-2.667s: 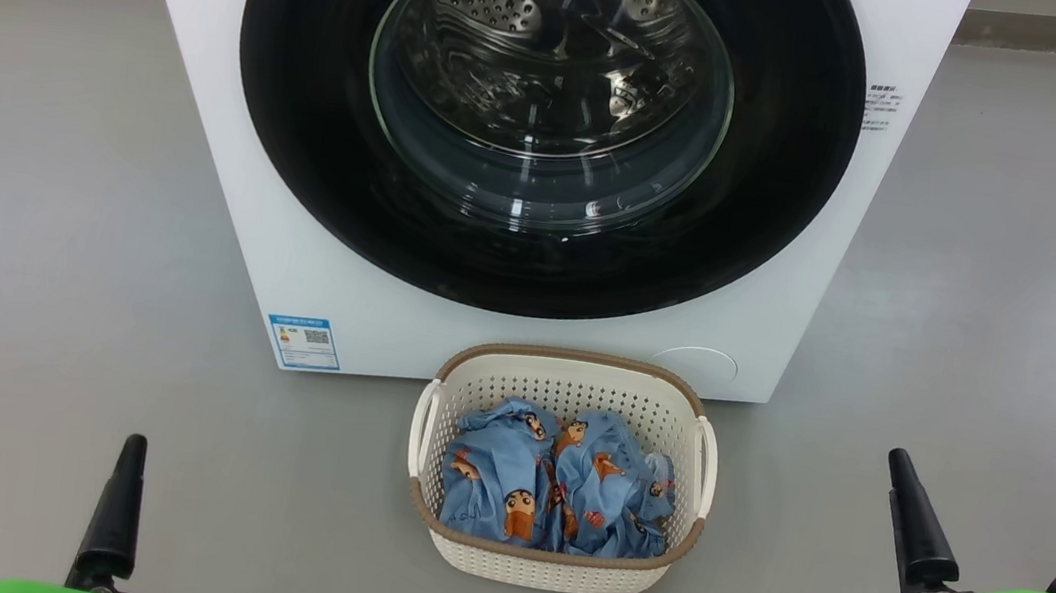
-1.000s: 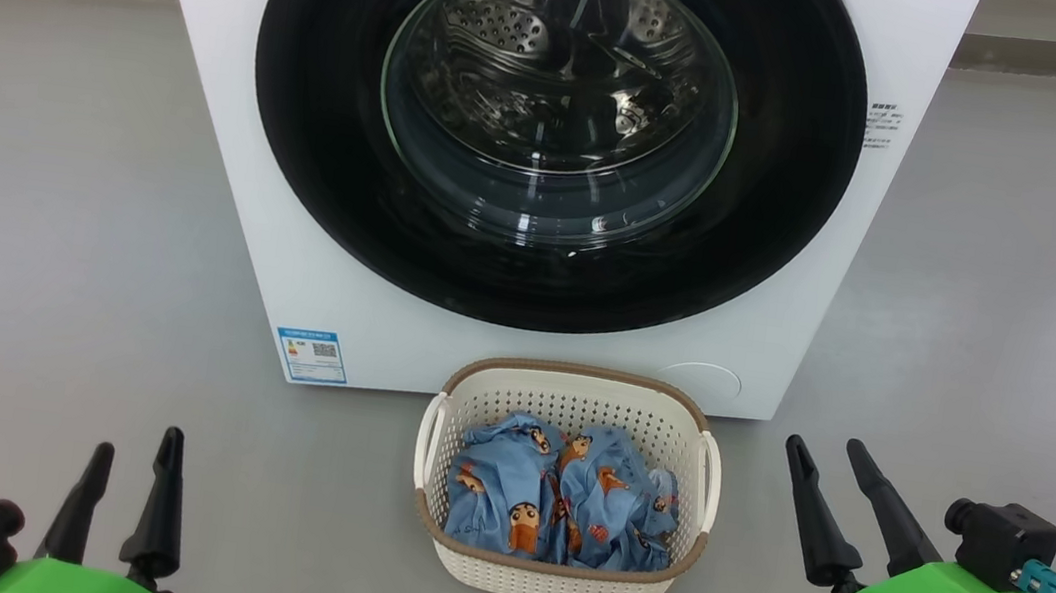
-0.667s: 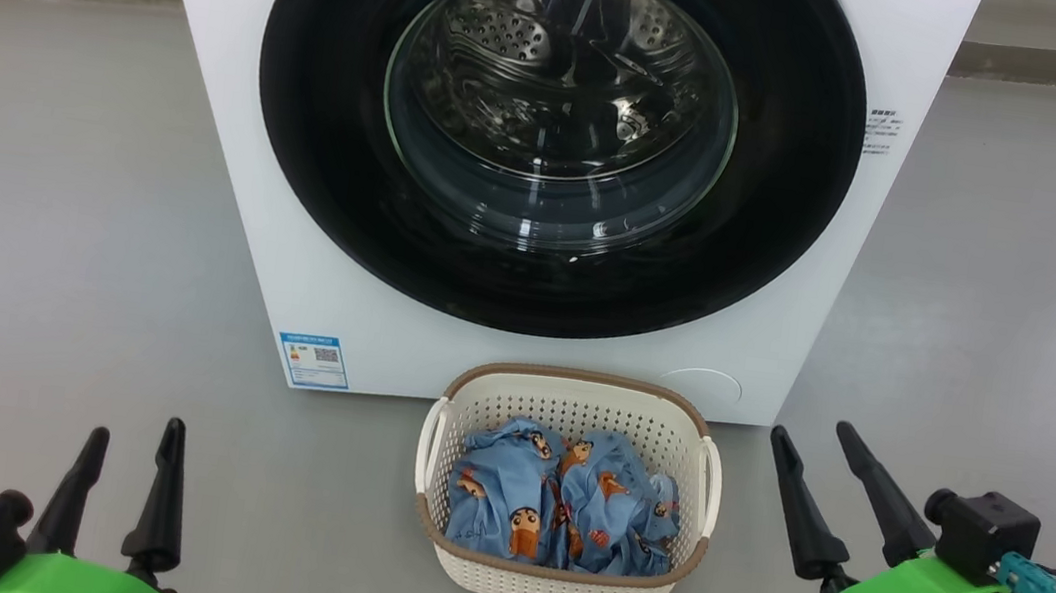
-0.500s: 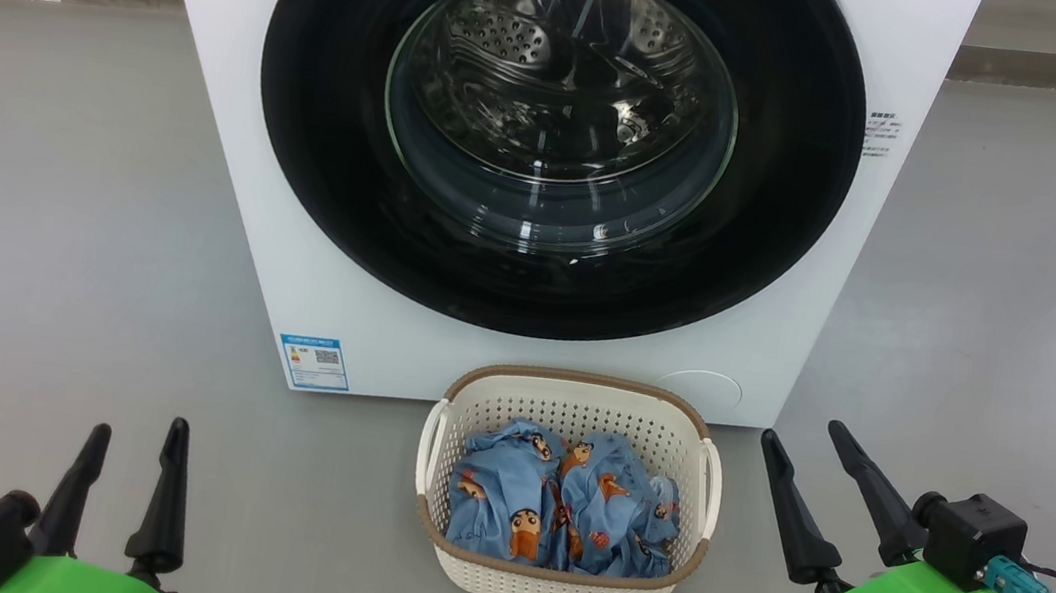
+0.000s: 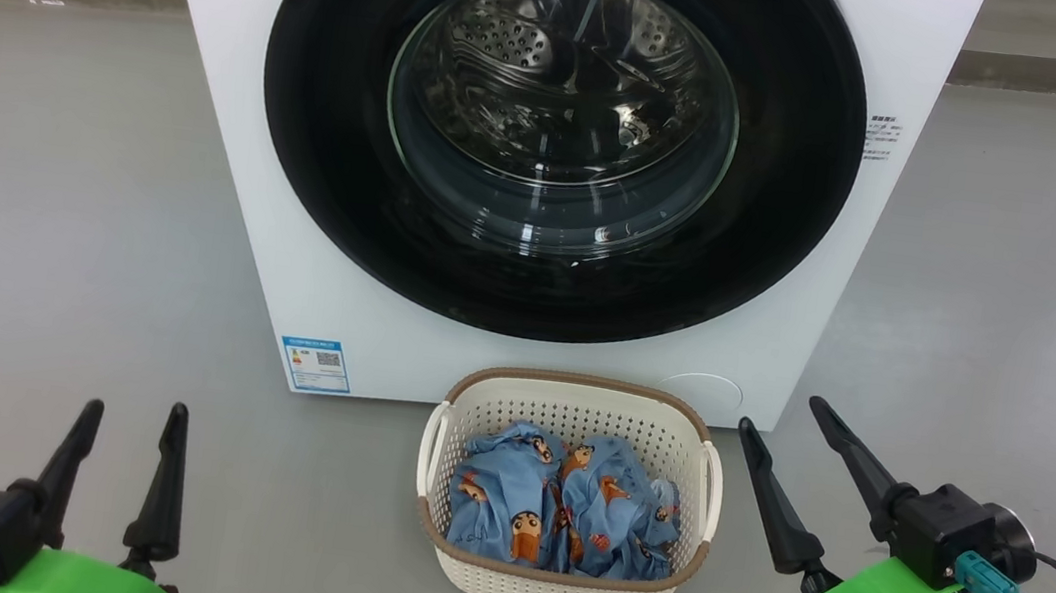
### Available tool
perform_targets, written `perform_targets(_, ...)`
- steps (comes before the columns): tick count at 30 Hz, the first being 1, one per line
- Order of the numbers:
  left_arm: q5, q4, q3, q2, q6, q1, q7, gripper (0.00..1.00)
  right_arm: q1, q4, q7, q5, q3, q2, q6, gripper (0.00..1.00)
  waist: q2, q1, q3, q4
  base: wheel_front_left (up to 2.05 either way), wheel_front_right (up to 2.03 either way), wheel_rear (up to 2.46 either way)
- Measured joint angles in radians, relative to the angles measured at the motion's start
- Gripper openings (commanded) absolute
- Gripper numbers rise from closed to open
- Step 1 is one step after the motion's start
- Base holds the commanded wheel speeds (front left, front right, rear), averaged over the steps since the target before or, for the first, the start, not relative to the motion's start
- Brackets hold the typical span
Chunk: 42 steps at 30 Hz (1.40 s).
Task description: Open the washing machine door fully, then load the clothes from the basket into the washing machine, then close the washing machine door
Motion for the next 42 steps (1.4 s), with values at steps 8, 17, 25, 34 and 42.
perform_targets(8, 0.003, 0.0, 0.001, 0.0, 0.002, -0.009, -0.003, 1.0, -0.004, -0.005, -0.001, -0.005, 0.003, 0.0, 0.001, 1.0, 0.0, 0.0001, 0.0, -0.002, 0.0, 0.0, 0.0)
perform_targets(17, 0.008, 0.0, 0.002, 0.0, 0.002, -0.009, -0.003, 1.0, -0.004, -0.009, -0.001, -0.005, -0.002, 0.002, 0.001, 1.0, 0.0, 0.0001, 0.005, -0.004, 0.0, 0.0, 0.0)
perform_targets(25, 0.008, 0.0, 0.003, 0.001, 0.002, -0.009, -0.004, 1.0, -0.004, -0.011, -0.001, -0.005, -0.01, 0.006, 0.001, 1.0, 0.0, 0.0, 0.007, -0.006, 0.0, 0.0, 0.0)
perform_targets(34, 0.008, 0.0, 0.003, 0.001, 0.002, -0.009, -0.004, 1.0, -0.004, -0.015, -0.001, -0.006, -0.017, 0.007, 0.001, 1.0, 0.0, 0.0001, 0.008, -0.007, 0.0, 0.0, 0.0)
perform_targets(42, 0.008, 0.0, 0.006, 0.0, 0.002, -0.009, -0.004, 1.0, -0.003, -0.016, -0.001, -0.006, -0.039, 0.008, 0.001, 1.0, 0.0, 0.0001, 0.008, -0.007, 0.0, 0.0, 0.0)
